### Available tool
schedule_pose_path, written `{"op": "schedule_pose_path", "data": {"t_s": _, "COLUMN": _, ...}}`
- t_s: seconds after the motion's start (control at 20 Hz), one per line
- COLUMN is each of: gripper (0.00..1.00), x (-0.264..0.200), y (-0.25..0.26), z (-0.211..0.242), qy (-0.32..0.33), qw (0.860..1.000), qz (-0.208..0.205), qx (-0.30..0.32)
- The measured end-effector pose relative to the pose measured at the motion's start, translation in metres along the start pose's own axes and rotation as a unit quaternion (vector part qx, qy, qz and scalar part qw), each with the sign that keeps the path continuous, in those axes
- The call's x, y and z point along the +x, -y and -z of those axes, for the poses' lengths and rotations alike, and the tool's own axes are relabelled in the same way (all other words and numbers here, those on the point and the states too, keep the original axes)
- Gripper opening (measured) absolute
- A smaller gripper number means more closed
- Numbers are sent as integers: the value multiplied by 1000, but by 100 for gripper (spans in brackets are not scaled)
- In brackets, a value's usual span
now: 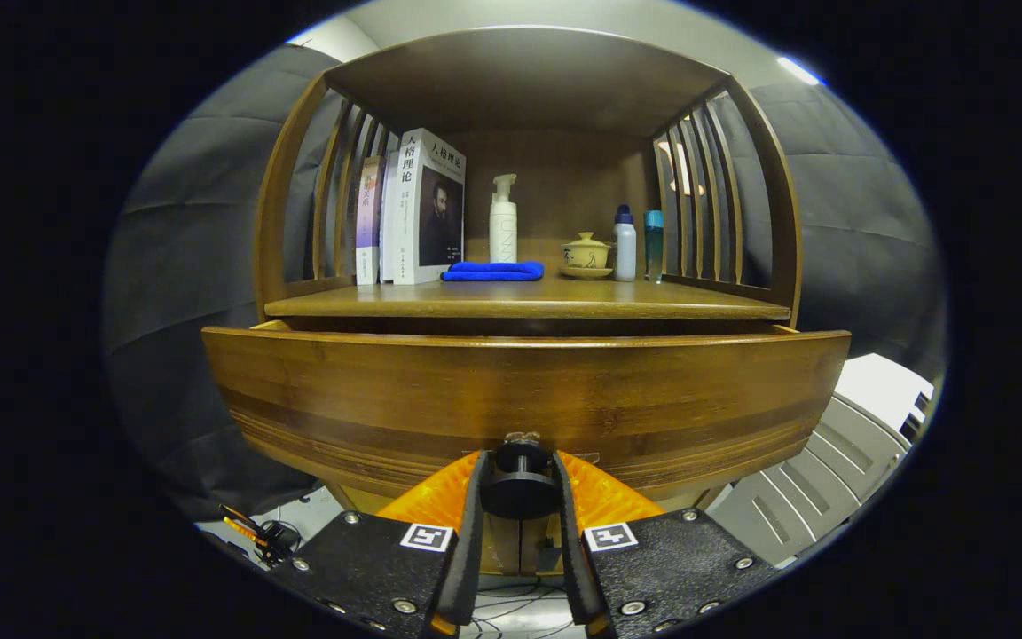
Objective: Pull open the drawer, take out the items inside it, and place them on the countertop above the cabinet.
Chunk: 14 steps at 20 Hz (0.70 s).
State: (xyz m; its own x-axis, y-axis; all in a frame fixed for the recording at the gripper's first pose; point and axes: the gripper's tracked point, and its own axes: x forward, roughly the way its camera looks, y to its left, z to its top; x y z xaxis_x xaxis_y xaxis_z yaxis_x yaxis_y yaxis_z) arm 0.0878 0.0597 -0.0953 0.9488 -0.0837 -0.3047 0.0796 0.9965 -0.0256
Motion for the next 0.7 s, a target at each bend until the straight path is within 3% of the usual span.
{"op": "schedule_pose_path", "data": {"t_s": 0.7, "gripper": 40, "x": -63, "y": -2, "z": 14, "qy": 0, "qw": 1000, "qz": -4, "qx": -9}}
